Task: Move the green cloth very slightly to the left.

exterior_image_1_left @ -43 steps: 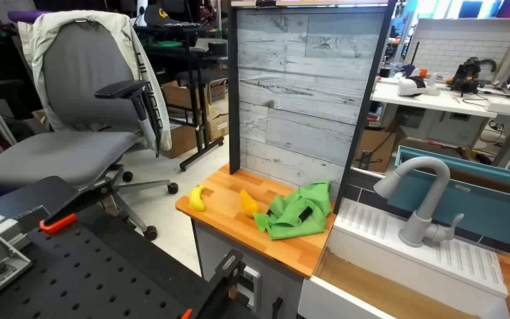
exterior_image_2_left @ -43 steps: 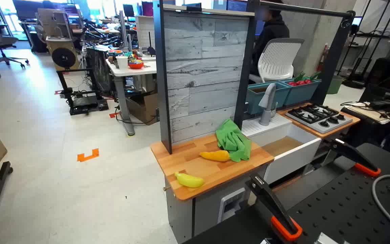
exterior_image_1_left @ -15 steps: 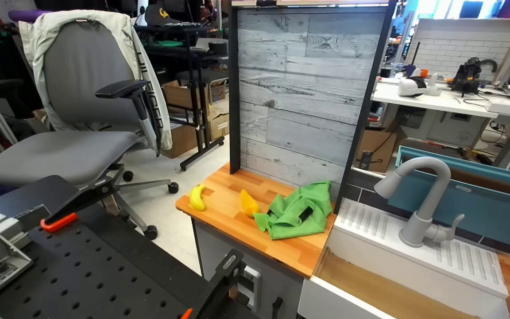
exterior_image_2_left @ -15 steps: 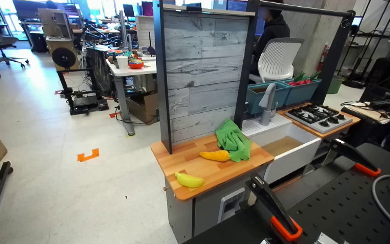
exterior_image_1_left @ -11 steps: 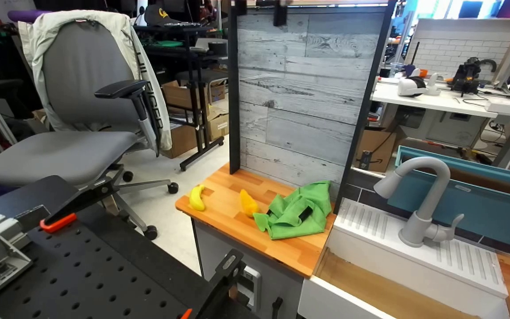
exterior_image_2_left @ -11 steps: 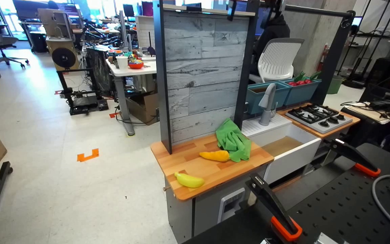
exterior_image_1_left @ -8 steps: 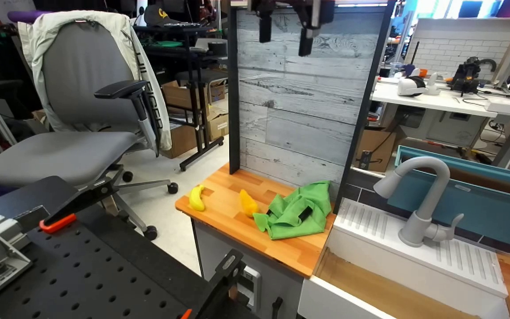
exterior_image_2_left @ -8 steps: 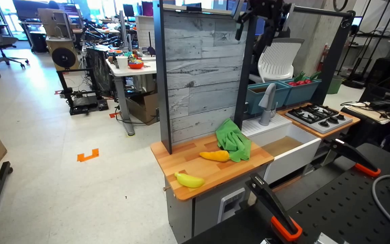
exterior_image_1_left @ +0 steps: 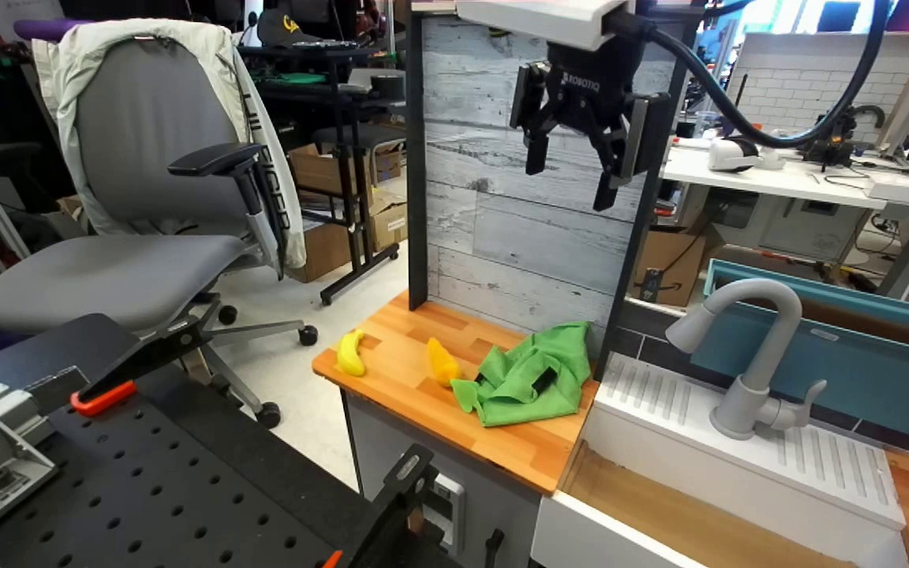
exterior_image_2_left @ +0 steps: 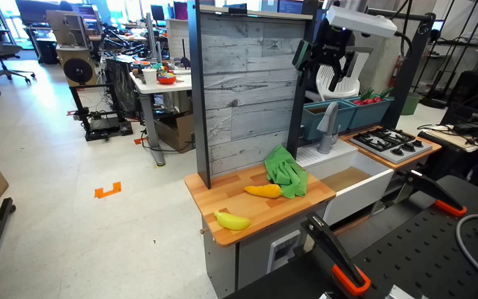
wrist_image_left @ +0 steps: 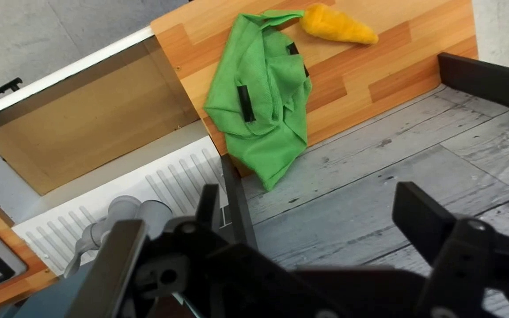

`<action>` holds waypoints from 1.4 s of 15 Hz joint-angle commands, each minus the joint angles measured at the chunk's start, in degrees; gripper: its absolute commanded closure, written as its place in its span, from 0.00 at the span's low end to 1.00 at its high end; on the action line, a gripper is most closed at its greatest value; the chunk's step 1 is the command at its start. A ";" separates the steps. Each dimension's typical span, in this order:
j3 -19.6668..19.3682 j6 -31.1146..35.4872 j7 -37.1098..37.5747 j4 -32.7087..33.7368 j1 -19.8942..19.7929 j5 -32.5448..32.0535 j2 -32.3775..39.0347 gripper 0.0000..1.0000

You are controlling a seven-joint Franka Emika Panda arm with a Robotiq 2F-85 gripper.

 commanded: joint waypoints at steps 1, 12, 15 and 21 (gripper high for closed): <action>-0.17 -0.12 -0.08 0.43 -0.03 0.04 0.38 0.00; -1.33 4.09 2.55 1.61 1.92 -2.28 3.95 0.00; -1.59 6.93 1.54 1.24 2.21 -4.57 7.06 0.00; -3.45 7.56 2.79 5.13 2.39 -6.21 14.43 0.00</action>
